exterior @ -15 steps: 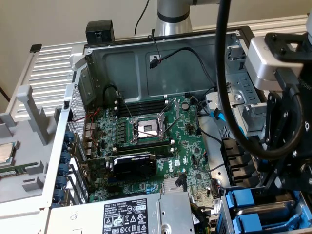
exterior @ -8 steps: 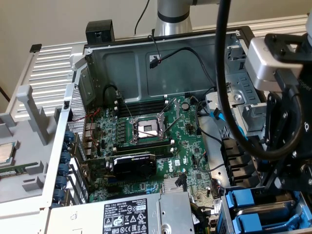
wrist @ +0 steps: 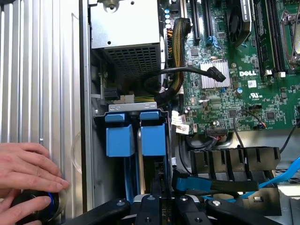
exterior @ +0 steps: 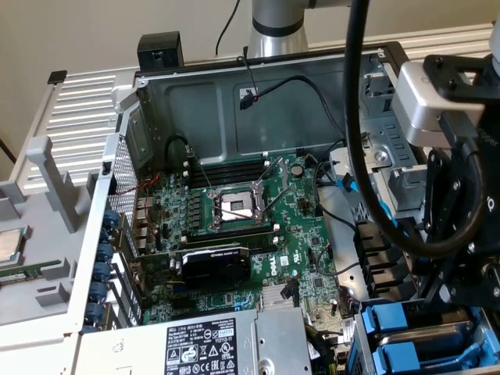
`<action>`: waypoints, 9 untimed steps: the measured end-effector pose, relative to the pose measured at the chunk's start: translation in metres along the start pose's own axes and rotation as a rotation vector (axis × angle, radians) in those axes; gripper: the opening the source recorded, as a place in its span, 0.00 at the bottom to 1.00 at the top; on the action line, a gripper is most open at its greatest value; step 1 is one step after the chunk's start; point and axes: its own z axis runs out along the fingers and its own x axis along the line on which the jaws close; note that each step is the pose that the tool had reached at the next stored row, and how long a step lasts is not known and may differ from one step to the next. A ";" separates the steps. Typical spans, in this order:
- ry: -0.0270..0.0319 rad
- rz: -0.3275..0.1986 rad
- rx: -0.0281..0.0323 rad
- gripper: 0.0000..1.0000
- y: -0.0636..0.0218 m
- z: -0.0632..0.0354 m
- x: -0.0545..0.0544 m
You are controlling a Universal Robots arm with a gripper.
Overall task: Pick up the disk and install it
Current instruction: 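Insert the first disk wire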
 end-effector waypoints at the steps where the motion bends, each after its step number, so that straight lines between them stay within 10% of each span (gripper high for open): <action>1: 0.0000 0.000 0.0000 0.17 0.0000 0.0000 0.000; 9: -0.0002 0.000 0.0000 0.17 0.0005 0.0002 0.000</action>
